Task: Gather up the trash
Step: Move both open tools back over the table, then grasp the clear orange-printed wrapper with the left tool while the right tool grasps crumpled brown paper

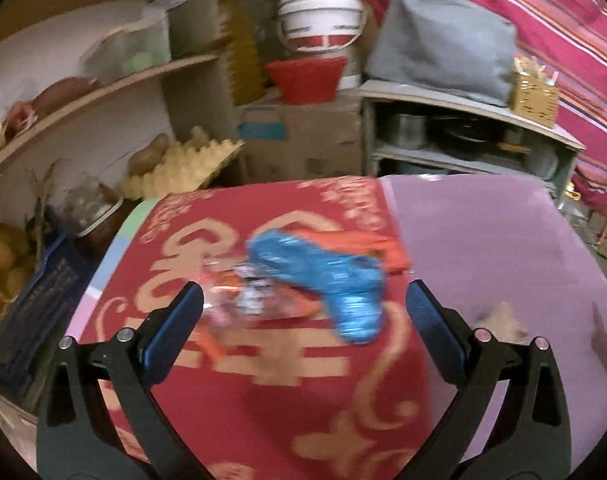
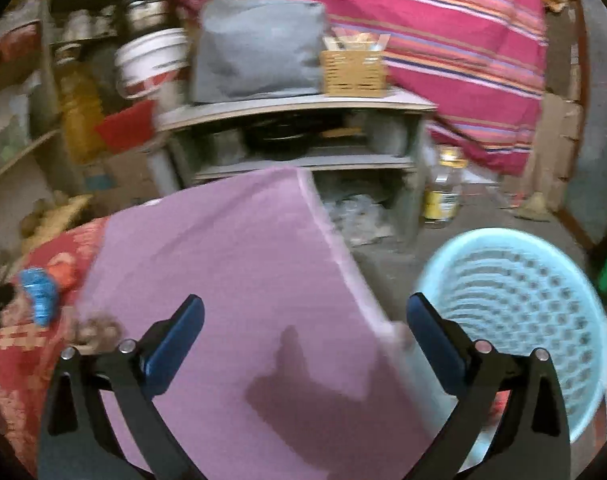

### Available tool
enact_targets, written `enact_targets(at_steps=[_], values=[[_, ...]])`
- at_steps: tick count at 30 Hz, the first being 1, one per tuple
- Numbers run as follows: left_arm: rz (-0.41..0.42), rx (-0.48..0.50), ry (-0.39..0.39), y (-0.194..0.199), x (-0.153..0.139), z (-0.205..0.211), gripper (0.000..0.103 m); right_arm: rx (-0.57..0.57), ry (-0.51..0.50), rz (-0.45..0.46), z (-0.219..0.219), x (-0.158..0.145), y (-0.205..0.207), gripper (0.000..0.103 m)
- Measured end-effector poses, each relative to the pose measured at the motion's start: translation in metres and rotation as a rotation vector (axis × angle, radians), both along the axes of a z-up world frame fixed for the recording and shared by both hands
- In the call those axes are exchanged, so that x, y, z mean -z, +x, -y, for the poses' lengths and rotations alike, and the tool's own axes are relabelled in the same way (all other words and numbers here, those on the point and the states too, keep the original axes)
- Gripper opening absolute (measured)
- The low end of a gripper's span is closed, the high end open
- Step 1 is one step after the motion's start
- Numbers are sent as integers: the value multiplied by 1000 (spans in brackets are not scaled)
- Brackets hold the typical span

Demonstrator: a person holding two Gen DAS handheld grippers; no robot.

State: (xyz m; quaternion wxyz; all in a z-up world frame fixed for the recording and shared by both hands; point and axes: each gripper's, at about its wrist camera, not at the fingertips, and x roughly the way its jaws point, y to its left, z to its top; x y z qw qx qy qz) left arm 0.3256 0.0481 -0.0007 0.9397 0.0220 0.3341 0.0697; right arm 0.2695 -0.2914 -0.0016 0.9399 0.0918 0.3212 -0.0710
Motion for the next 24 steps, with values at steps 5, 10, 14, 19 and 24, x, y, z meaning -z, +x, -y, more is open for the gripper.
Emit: enact_targets(at_steps=[5,10,14,19,24], values=[[-32,-36,-17,9,13,-39,98,-130,8,14,-55,3,11,99],[-84,-18,-80,23,28,-61,95,-200,-27,-17,-103,12,20,99],[-131,27,-77,34,41,-57,72,-252,-74,-39,-133,20,24,99],[-124,76,-78,34,42,-51,57,-281,-119,-64,-155,28,30,99],[-109,98,-79,26,36,-47,51,-287,-176,-102,-166,36,37,99]])
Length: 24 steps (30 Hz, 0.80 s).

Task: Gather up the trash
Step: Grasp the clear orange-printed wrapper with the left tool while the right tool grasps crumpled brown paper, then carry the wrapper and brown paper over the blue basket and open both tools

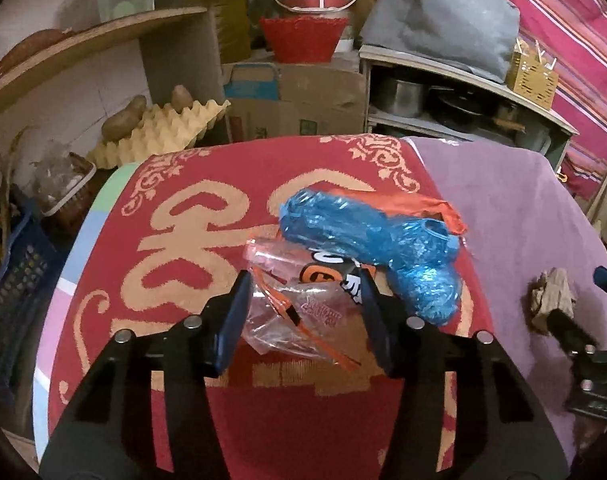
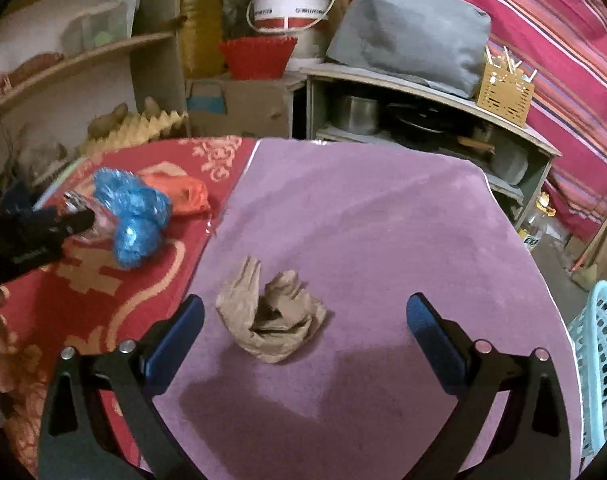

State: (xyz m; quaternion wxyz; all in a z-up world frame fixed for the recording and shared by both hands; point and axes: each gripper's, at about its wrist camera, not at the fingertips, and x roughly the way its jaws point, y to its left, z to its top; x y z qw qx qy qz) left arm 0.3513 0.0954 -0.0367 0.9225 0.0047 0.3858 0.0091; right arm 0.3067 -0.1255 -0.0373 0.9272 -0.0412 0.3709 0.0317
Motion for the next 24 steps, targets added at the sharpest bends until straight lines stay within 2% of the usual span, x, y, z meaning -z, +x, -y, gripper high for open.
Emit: enact_targets(at_steps=[4,10,14,24], values=[[15,2,3,-7,-9,2,51,1,-11,-20,-1,3,5,96],[46,2,38,-19,-22,8,50,-61,26,-56,-4,8,7,61],[70,-3,45,-27,-33,13,50,-76,46,-38,-1,4,2,55],[175,35,86,-52,-71,52,50,-21,131,32,53,-30,-14,55]])
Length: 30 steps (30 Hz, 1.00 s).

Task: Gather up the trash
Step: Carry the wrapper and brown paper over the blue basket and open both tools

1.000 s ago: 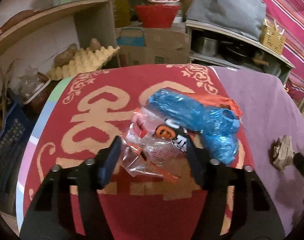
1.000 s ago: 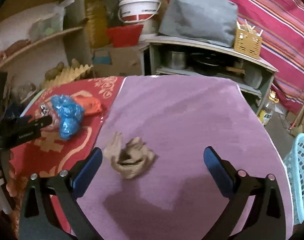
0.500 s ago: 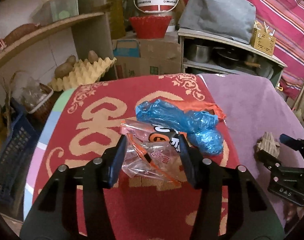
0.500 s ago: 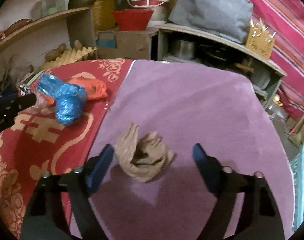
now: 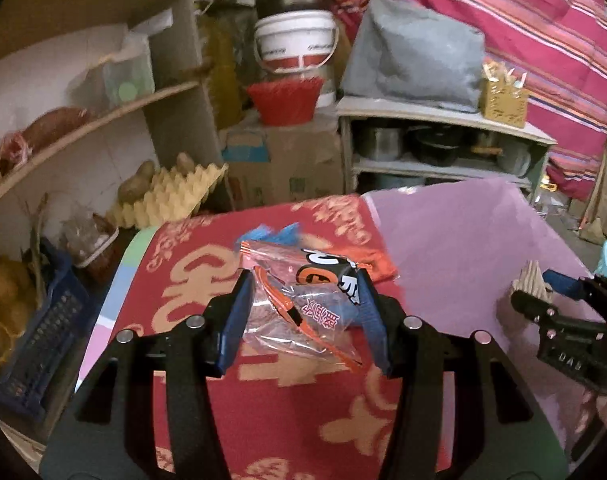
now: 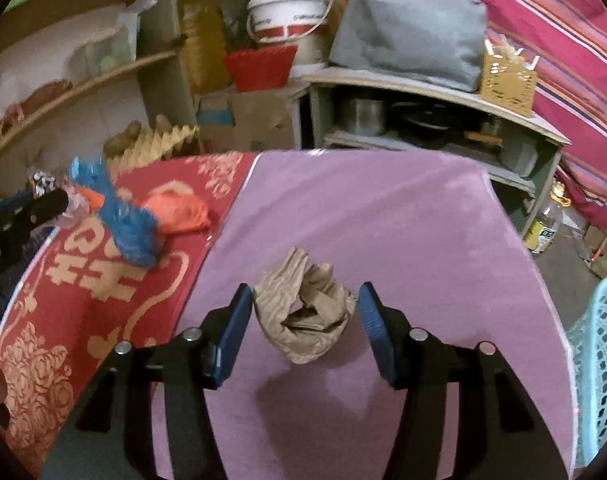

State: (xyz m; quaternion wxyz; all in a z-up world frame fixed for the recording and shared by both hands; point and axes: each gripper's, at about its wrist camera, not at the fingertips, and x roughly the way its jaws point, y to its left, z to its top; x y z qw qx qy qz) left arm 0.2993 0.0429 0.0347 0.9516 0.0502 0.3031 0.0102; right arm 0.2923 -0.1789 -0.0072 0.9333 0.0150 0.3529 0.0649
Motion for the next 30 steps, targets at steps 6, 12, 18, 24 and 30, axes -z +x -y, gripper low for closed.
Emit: enact_targets(at_steps=[6,12,18,24,30], values=[[34,72,-18,-11,-15,42,50,81,36,58,59,-28,-18,55],[41,174,-27,-19,-22,102,50,180,52,100,123,-47,-35,55],[51,269,-6,-32,-27,177,50,302,53,149,195,-62,-64,55],[51,386,-14,-45,-26,260,50,399,22,166,255,-64,-92,55],[18,483,-57,-57,-13,324,50,476,16,138,313,-53,-112,55]])
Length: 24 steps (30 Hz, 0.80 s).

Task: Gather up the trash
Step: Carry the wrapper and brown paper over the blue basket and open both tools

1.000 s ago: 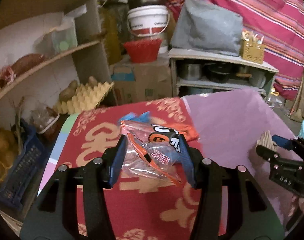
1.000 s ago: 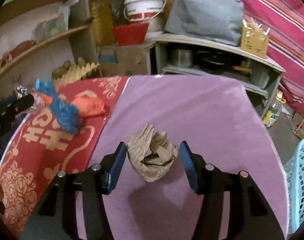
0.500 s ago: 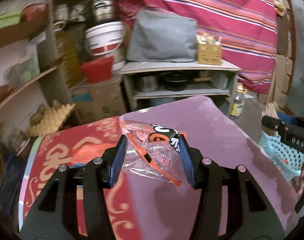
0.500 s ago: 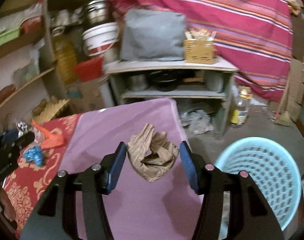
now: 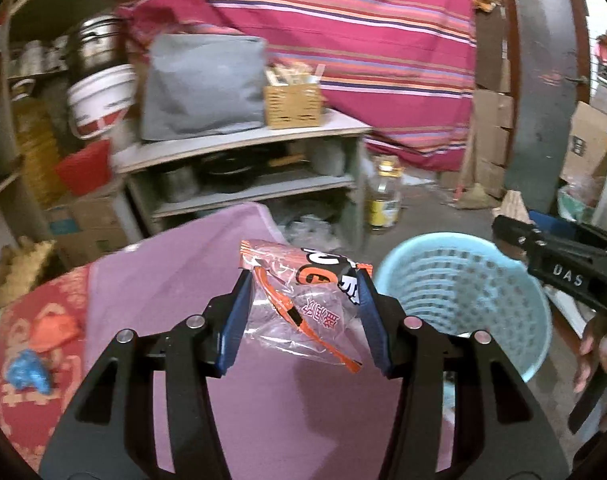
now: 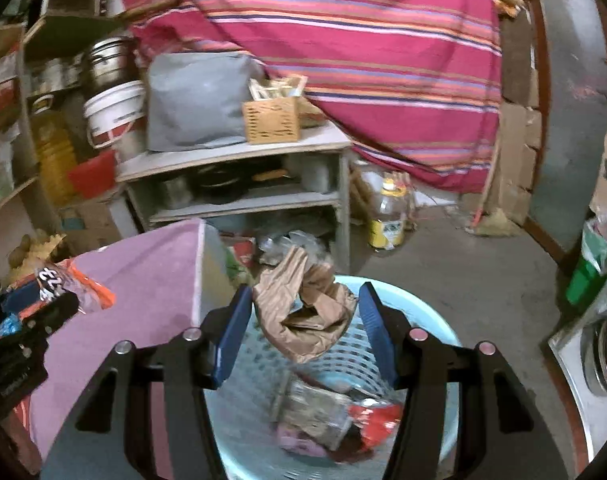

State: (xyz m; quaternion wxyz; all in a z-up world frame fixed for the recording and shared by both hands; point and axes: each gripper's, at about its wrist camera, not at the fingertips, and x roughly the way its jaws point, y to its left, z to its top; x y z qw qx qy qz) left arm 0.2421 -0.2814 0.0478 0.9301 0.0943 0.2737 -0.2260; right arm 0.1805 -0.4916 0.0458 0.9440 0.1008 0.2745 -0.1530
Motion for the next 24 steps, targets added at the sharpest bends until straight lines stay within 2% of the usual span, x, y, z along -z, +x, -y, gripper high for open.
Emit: enact_targets(at_steps=[6,13,15,18,24], values=[[-45,82,6,-11,25,60,50,32,9,-10,32,7,-14,55],[-51,135,34,-10,37,100,52,55,32,-8,55,12,-20,55],[-61,147,49,-6,37,107,60,56,36,-9,57,13,-21,55],[-51,121,55,-5,37,104,78,56,45,-5,56,14,-22,55],[-58,92,40,-2,33,86,83,48,33,-10,54,15,-21,55]])
